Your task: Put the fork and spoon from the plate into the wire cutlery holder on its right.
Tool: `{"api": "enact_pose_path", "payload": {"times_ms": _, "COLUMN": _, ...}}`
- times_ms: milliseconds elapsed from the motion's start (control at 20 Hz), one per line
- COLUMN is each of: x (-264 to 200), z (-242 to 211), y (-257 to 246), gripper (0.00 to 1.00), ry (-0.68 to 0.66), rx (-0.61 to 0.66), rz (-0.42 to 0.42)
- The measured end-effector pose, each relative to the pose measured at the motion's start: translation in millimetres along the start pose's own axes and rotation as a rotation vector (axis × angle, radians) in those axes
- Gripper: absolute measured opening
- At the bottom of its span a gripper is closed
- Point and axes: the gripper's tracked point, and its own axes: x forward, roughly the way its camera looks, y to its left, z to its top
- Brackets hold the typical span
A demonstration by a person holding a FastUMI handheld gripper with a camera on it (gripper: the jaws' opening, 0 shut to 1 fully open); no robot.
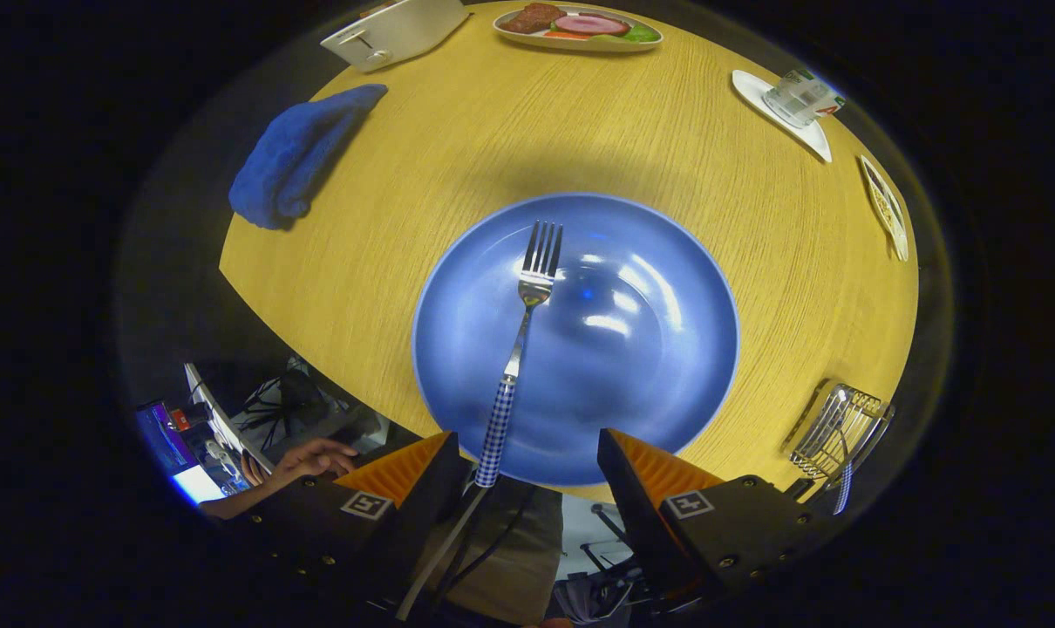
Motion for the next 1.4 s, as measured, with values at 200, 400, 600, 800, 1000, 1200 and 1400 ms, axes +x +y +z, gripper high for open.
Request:
{"api": "enact_pose_path", "payload": {"times_ms": 200, "x": 14.4, "z": 2.0, "y": -3.0, "gripper": 0.98, "ry": -0.003, "rx": 0.022, "rz": -0.014}}
{"api": "enact_pose_path", "payload": {"times_ms": 400, "x": 25.7, "z": -2.6, "y": -9.4, "gripper": 0.96, "ry": 0.02, "rx": 0.023, "rz": -0.034}}
{"api": "enact_pose_path", "payload": {"times_ms": 600, "x": 35.0, "z": -15.0, "y": -8.3, "gripper": 0.55, "ry": 0.079, "rx": 0.013, "rz": -0.033}}
{"api": "enact_pose_path", "payload": {"times_ms": 800, "x": 44.4, "z": -25.1, "y": -8.7, "gripper": 0.47, "ry": 0.118, "rx": 0.001, "rz": -0.017}}
{"api": "enact_pose_path", "payload": {"times_ms": 1000, "x": 42.3, "z": -23.2, "y": -11.8, "gripper": 0.1, "ry": 0.123, "rx": -0.038, "rz": 0.005}}
{"api": "enact_pose_path", "payload": {"times_ms": 1200, "x": 39.0, "z": -21.8, "y": -20.6, "gripper": 0.02, "ry": 0.117, "rx": -0.084, "rz": -0.023}}
{"api": "enact_pose_path", "payload": {"times_ms": 1400, "x": 11.6, "z": -28.4, "y": -28.4, "gripper": 0.02, "ry": 0.13, "rx": -0.146, "rz": -0.019}}
